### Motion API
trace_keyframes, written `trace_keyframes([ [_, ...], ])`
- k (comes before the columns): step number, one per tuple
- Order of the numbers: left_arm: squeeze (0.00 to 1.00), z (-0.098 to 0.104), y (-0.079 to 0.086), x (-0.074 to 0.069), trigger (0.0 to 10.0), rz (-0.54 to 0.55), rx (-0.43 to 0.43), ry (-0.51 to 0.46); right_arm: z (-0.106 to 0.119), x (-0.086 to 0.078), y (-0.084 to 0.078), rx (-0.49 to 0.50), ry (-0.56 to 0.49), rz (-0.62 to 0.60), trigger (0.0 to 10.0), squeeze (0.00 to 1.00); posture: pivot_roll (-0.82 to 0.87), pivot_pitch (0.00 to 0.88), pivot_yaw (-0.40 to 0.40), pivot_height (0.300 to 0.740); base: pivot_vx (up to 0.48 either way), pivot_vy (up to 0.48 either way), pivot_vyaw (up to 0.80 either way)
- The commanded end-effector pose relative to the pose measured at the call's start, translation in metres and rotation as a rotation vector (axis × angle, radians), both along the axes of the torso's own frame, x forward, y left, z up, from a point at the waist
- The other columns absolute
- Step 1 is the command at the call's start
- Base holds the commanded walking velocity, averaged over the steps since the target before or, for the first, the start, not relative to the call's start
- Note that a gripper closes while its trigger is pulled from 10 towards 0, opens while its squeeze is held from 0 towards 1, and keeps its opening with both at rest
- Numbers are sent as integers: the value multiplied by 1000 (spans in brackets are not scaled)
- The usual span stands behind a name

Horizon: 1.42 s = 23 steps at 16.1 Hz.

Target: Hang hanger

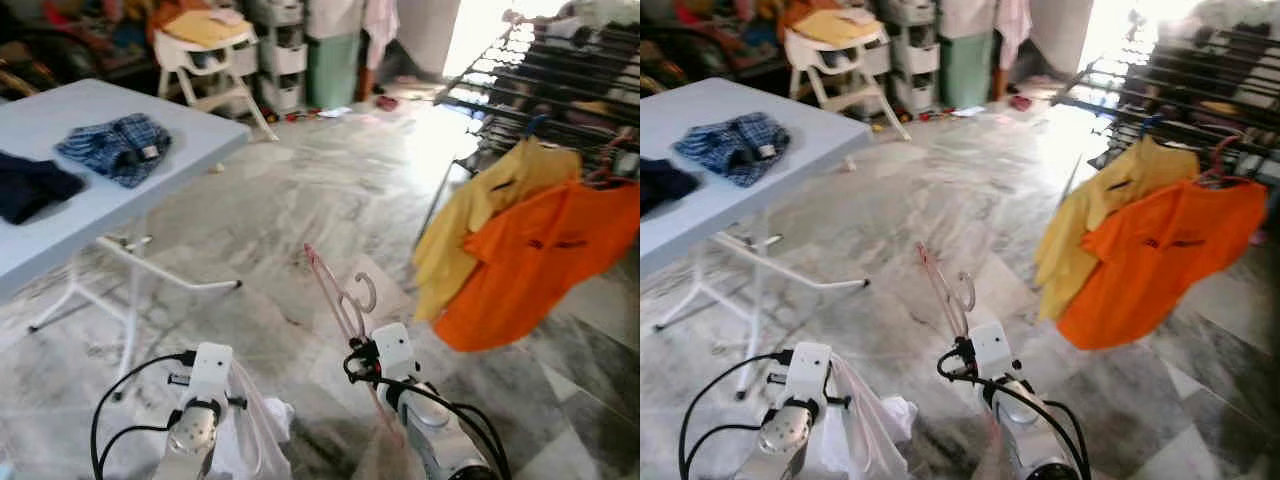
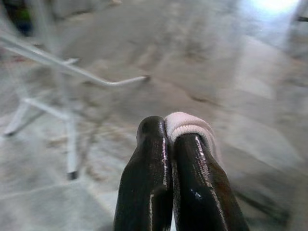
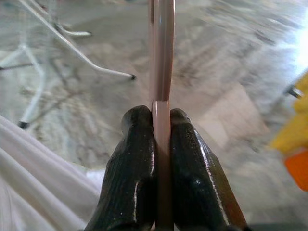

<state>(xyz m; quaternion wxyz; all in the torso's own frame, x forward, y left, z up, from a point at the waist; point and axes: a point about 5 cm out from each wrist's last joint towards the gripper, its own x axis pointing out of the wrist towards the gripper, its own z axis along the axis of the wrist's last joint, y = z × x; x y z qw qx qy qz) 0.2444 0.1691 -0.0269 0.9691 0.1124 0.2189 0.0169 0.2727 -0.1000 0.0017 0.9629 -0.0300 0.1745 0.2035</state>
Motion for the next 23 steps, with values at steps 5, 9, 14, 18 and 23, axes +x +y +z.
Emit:
trace_keyframes([
  [5,0,6,4,7,10000,28,46,-39,4,2,-6,-2,-20,-5,10000,0,-75,0,7,740,0,0,0],
  [9,0,7,4,8,10000,36,22,-37,4,2,-8,-6,-19,-5,10000,0,-76,0,4,740,0,0,0],
  [14,0,6,3,7,10000,34,22,-32,5,3,-9,30,-16,-20,10000,0,-76,0,2,740,0,0,0],
  [18,0,6,3,7,10000,49,48,-43,5,1,-6,60,-13,8,10000,0,-74,0,-3,740,0,0,0],
  [23,0,22,13,23,10000,50,128,-116,6,-4,-2,41,-21,111,10000,0,-71,0,-9,740,0,0,0],
])
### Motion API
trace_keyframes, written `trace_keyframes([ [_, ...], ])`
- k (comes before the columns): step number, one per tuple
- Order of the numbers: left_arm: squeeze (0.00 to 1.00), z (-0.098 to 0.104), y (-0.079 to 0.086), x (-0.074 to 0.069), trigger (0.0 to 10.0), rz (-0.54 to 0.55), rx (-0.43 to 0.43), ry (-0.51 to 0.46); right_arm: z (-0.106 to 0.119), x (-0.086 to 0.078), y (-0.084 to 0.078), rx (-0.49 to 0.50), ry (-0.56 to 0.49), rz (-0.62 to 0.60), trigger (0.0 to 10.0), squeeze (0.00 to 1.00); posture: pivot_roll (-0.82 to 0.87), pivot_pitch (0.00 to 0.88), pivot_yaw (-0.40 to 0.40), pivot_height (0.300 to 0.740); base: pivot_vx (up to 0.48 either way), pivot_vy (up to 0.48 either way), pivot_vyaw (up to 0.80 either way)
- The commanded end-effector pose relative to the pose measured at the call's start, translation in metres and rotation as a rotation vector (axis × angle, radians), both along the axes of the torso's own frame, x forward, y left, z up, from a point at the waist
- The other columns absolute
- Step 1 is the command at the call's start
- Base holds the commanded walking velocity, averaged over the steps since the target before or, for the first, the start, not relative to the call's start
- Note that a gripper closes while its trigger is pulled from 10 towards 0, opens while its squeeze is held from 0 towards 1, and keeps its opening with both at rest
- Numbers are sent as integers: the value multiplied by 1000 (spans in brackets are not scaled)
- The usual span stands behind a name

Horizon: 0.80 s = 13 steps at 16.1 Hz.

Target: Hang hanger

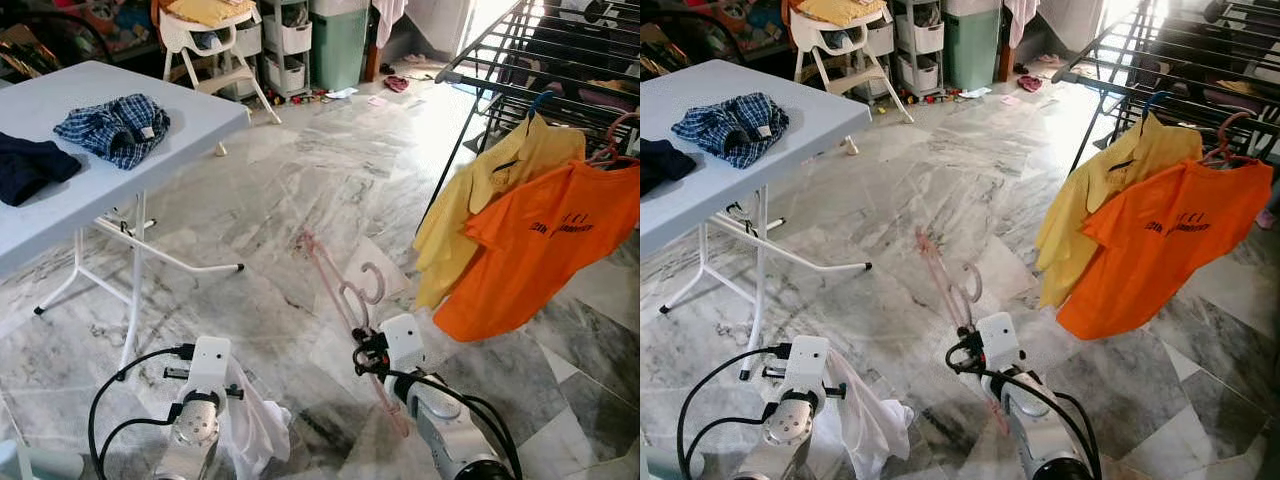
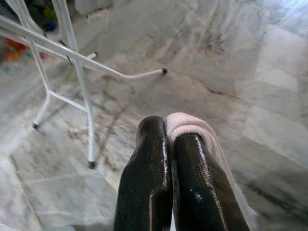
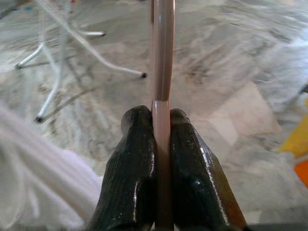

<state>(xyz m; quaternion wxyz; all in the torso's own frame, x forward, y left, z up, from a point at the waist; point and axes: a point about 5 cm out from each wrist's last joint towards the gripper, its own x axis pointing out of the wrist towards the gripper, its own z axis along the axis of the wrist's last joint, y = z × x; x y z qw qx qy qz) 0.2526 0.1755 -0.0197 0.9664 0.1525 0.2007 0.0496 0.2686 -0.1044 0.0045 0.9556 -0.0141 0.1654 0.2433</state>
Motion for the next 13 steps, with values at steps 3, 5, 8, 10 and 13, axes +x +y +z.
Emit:
trace_keyframes([
  [3,0,47,25,48,10000,45,101,-162,6,8,-9,-57,-18,44,10000,0,-66,0,-13,740,0,0,0],
  [5,0,79,33,79,10000,83,144,-208,14,17,-16,-80,-31,53,10000,0,-70,0,-5,740,0,0,0],
  [8,0,105,22,103,10000,2,135,-233,24,16,-11,-70,-22,179,10000,0,-87,0,19,740,0,0,0],
  [10,0,109,12,109,10000,-58,124,-231,30,10,-5,-31,-1,276,10000,0,-96,6,33,740,0,0,0],
  [13,0,115,-8,114,10000,-177,99,-245,30,-5,-3,-45,70,436,10000,0,-105,14,45,740,0,0,0],
])
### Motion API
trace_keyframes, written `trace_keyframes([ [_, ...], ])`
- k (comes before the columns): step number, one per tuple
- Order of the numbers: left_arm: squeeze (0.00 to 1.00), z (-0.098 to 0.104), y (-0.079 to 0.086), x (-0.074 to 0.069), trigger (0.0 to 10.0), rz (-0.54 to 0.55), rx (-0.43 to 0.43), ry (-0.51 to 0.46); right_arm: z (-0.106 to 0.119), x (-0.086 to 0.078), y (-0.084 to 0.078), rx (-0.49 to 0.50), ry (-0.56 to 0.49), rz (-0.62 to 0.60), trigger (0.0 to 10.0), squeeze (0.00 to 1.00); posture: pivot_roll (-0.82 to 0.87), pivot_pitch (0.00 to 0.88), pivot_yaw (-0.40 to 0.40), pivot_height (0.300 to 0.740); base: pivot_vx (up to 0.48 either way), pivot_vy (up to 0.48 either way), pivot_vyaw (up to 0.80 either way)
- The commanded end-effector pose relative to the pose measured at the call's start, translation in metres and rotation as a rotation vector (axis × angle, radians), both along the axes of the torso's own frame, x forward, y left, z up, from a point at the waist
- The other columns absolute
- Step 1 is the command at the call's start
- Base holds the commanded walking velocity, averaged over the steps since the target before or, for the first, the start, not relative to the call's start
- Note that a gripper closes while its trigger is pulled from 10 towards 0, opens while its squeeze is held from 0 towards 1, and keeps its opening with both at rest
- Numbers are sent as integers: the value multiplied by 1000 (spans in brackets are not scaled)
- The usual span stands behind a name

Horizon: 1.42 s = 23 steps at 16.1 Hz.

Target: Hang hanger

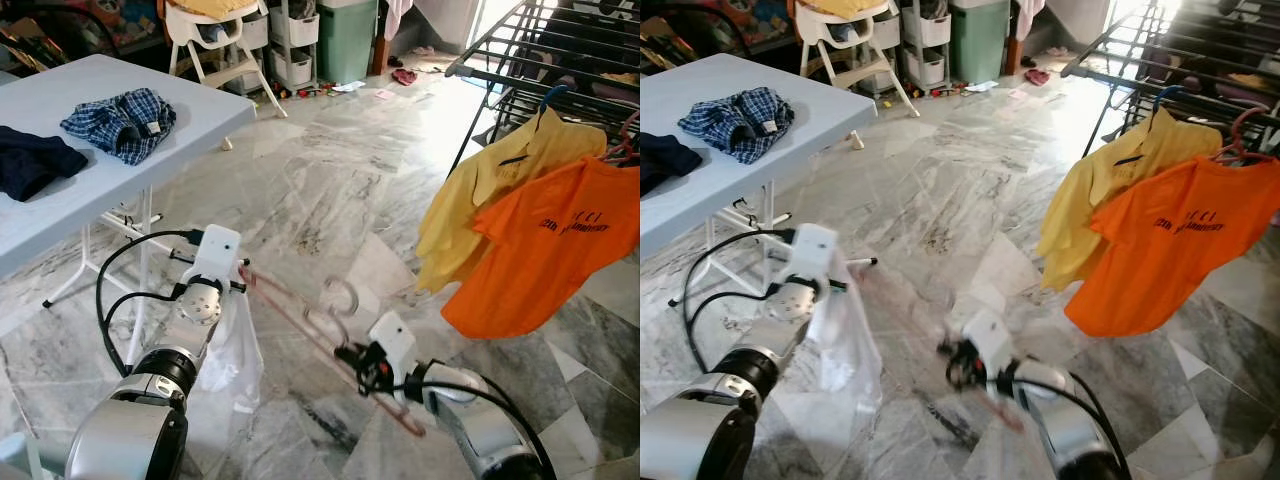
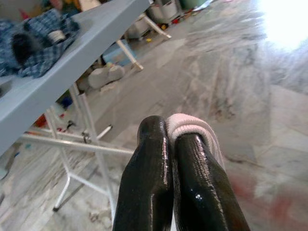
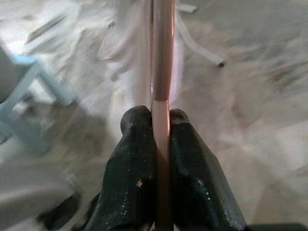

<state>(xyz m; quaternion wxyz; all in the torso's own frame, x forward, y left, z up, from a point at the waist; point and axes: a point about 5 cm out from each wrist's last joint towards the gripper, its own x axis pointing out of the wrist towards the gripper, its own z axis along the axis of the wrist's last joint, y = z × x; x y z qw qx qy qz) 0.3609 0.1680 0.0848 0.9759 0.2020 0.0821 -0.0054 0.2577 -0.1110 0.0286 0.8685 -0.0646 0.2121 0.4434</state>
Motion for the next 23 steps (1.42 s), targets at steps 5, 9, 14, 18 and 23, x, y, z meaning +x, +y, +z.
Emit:
trace_keyframes([
  [5,0,31,15,13,10000,3,15,-131,1,-5,-8,-69,25,19,10000,0,-98,27,64,740,0,0,0],
  [9,0,38,24,15,10000,-38,-39,-113,1,-8,1,-74,31,46,10000,0,-84,35,68,740,0,0,0],
  [14,0,52,27,19,10000,-30,-68,-169,-13,-4,13,-153,43,-52,10000,0,-61,42,74,740,0,0,0],
  [18,0,56,34,20,10000,0,-73,-179,-11,3,16,-171,24,-110,10000,0,-50,43,73,740,0,0,0],
  [23,0,65,28,21,10000,-21,-114,-222,-16,9,15,-168,54,-156,10000,0,-41,48,73,740,0,0,0],
])
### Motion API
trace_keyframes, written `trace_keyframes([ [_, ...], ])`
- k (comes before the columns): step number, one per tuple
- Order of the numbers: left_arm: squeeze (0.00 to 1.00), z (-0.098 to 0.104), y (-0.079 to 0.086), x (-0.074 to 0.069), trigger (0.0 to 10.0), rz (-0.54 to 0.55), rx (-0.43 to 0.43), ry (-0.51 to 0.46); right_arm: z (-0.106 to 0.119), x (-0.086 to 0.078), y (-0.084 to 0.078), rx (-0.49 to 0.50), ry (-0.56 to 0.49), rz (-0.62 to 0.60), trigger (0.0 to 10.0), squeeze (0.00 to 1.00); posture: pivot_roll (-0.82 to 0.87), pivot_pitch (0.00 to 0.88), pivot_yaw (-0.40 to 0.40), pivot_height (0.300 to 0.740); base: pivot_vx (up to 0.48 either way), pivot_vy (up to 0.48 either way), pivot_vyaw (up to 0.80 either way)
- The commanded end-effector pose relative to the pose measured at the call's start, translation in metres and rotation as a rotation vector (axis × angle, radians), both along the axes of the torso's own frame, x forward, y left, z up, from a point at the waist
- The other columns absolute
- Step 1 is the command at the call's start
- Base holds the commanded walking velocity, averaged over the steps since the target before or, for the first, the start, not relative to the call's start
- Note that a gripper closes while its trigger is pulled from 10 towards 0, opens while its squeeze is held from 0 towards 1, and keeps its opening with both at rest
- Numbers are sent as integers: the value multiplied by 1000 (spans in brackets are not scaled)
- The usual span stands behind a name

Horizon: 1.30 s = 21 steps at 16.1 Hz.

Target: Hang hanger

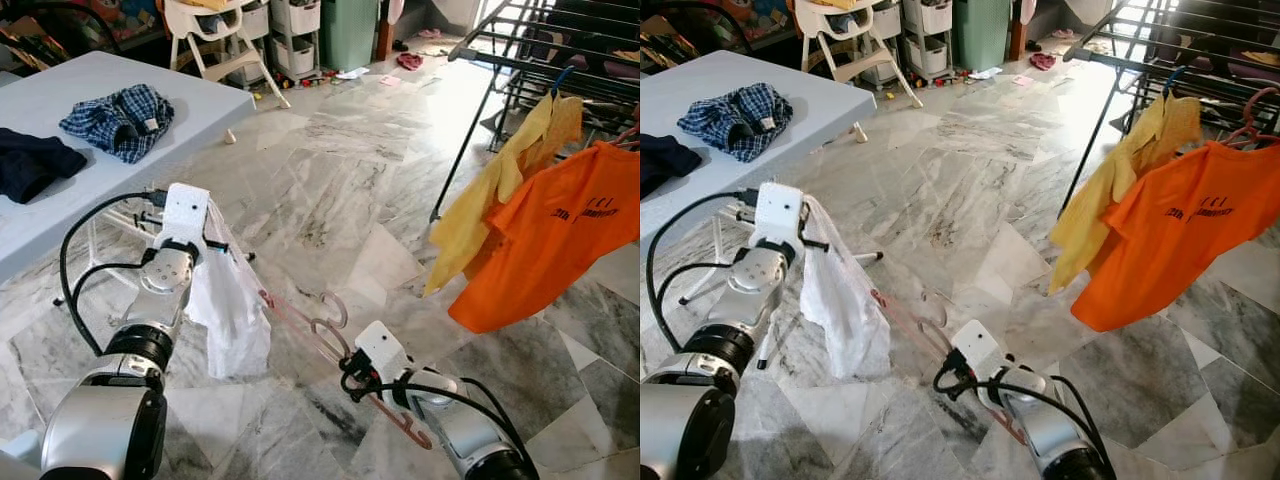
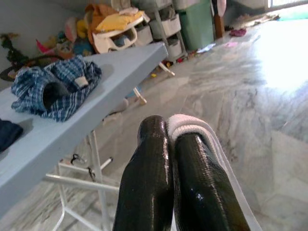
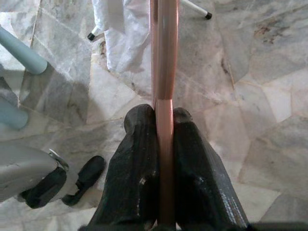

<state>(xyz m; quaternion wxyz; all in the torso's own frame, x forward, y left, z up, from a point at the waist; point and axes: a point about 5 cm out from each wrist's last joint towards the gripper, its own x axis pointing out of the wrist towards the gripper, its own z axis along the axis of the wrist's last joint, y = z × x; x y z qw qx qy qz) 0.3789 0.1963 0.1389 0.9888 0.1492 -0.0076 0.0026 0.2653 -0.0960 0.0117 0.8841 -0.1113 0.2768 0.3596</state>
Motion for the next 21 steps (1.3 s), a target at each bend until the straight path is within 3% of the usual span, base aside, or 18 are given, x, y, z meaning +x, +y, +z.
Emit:
trace_keyframes([
  [1,0,10,-3,2,10000,-13,-5,-42,0,1,3,6,9,-3,10000,0,-41,49,74,740,0,0,0],
  [7,0,3,-23,-3,10000,-90,-17,-28,2,9,9,21,-1,10,10000,0,-35,45,72,740,0,0,0],
  [12,0,-7,-23,-10,10000,-95,0,0,11,20,4,27,-58,-30,10000,0,-38,42,71,740,0,0,0],
  [16,0,-12,-32,-12,10000,-104,-3,15,19,19,16,71,-76,30,10000,0,-39,45,73,740,0,0,0],
  [21,0,-26,-47,-18,10000,-102,15,65,18,17,27,45,-29,109,10000,0,-45,41,74,740,0,0,0],
])
